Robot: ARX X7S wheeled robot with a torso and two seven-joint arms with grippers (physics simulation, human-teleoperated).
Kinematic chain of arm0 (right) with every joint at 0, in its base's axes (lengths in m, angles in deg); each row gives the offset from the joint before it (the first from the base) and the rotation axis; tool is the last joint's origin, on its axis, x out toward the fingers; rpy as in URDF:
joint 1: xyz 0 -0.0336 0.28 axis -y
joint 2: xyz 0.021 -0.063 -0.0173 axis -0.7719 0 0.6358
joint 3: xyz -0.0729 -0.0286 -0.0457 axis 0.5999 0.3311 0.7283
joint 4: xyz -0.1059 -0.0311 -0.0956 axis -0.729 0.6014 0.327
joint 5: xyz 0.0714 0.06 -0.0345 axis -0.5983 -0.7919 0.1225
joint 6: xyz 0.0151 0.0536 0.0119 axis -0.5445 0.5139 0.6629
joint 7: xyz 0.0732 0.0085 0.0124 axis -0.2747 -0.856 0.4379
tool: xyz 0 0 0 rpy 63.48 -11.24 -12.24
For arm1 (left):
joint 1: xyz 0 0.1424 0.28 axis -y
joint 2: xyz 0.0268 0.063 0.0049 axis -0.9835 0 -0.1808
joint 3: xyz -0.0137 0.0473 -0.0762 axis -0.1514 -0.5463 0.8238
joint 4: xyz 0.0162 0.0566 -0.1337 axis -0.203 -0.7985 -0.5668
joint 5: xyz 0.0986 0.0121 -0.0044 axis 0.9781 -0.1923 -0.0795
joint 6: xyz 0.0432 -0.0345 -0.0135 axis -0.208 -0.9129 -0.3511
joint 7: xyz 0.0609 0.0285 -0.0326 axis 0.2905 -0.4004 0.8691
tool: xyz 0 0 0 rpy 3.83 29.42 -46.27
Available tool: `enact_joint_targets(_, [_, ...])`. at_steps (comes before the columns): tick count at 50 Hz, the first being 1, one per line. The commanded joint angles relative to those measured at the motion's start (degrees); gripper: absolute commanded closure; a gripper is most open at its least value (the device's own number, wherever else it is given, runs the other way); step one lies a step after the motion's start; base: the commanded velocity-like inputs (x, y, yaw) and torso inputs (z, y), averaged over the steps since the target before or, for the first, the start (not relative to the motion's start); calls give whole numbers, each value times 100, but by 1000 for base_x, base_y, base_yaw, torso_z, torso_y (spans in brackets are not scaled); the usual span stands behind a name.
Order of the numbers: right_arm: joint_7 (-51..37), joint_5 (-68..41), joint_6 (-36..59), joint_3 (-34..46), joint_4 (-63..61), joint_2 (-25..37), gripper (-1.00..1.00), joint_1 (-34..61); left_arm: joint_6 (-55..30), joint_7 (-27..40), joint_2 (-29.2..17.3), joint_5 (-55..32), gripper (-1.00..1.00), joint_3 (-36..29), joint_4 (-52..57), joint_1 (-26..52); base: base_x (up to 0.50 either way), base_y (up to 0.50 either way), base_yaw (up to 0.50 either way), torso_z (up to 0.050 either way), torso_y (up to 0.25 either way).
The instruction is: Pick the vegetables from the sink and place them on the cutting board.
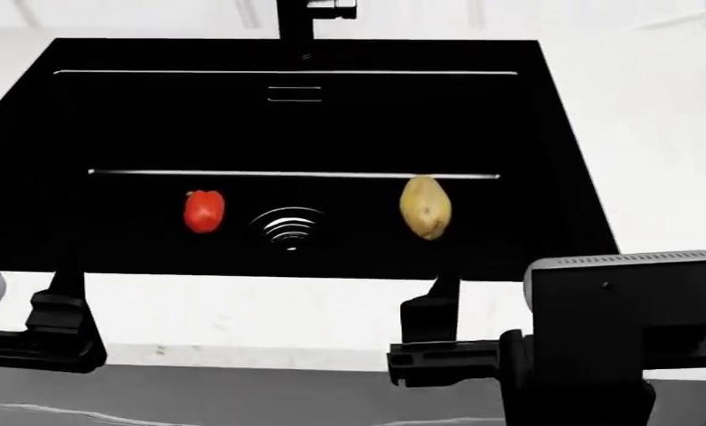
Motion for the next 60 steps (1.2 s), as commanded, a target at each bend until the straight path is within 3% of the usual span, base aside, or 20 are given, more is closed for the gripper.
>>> enact_joint_targets(1, [-46, -102, 303, -9, -171, 82, -100, 93, -107, 36, -78, -59, -100, 90, 58, 47, 500, 0, 0, 0, 0])
enact_joint_targets(16, [-47, -126, 209, 134, 13, 177, -100, 103, -23, 49, -131, -51, -100, -30, -97, 46, 500, 0, 0, 0, 1])
enact_joint_targets(18, [57, -179, 294, 253, 38, 347, -100, 201, 231, -102, -408, 92, -100, -277, -258, -119, 500, 0, 0, 0, 0])
enact_joint_targets(20, [184, -249, 388, 233, 135, 478, -100, 343, 23, -180, -407, -98, -100, 34, -311, 88, 500, 0, 0, 0, 0])
enact_joint_targets(22, [328, -416, 1001, 243, 61, 771, -100, 852, -247, -353, -838, -125, -100, -49, -282, 409, 500, 0, 0, 0, 0])
enact_joint_targets(24, [462, -626, 1484, 226, 42, 1053, -100, 1304, -455, -514, -1149, -155, -100, -139, -419, 746, 500, 0, 0, 0, 0])
enact_joint_targets(26, [155, -1308, 1510, 171, 251, 1290, -100, 1544, -686, -635, -1187, -318, -100, 65, -519, 1036, 500, 0, 0, 0, 0])
enact_joint_targets(29, [-251, -2425, 1504, 249, 796, 1583, -100, 2043, -941, -810, -1560, -344, -100, -209, -650, 1560, 500, 0, 0, 0, 3])
enact_joint_targets(32, [-403, -2962, 1491, 389, 1163, 1750, -100, 2265, -1033, -1012, -1698, -449, -100, -110, -919, 1809, 500, 0, 0, 0, 0])
enact_joint_targets(35, [-657, -3438, 1489, 443, 1422, 1877, -100, 2300, -1017, -1238, -1764, -611, -100, 74, -1038, 1683, 500, 0, 0, 0, 0])
enact_joint_targets(41, [-1379, -4480, 1451, -29, 1721, 1975, -100, 2153, -567, -1297, -1907, -401, -100, -150, -1308, 1406, 500, 0, 0, 0, 2])
enact_joint_targets(60, [-2118, -5549, 1266, 193, 1904, 2301, -100, 2030, -769, -1421, -2171, -535, -100, -174, -1186, 1213, 500, 0, 0, 0, 1])
